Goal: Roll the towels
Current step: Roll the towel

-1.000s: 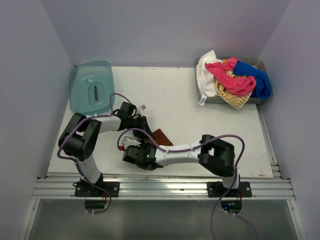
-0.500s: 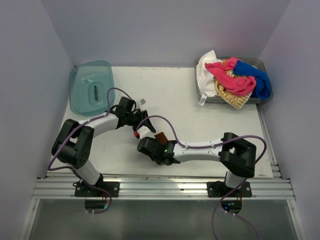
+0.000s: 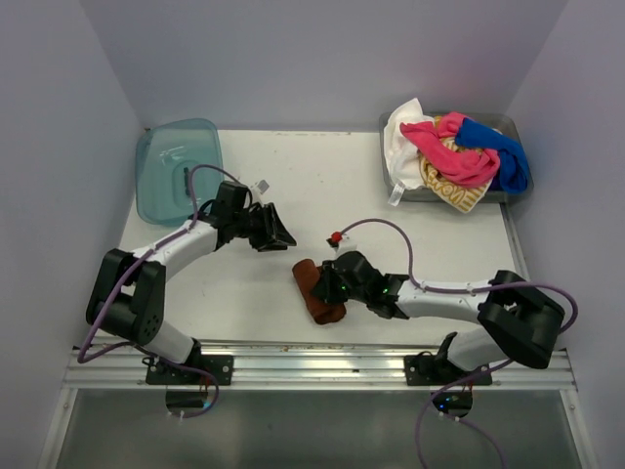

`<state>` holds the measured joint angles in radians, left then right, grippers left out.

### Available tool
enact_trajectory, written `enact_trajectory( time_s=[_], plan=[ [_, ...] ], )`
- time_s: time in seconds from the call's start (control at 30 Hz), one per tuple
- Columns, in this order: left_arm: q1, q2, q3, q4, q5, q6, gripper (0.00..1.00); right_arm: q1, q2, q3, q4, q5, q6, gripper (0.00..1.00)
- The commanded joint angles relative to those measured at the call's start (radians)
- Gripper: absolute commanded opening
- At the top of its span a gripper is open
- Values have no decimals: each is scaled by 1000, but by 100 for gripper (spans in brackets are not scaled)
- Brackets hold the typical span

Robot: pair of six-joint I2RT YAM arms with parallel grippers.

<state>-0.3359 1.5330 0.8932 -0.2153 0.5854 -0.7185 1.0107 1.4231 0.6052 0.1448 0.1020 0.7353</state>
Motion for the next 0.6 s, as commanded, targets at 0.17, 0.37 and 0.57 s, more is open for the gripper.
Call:
enact_trajectory(
  time_s=[0.17,0.37,0.57],
  plan=[
    [-26,-36,-16,-22,37,8,53,-127,5,-251,319,-251,251,1],
    [-121,-5,-54,-1,51,14,70,-184,103,-332,510,-333,329,1],
    [-141,81,-85,73,99,2,70,-207,200,-346,618,-381,354,0]
  ],
)
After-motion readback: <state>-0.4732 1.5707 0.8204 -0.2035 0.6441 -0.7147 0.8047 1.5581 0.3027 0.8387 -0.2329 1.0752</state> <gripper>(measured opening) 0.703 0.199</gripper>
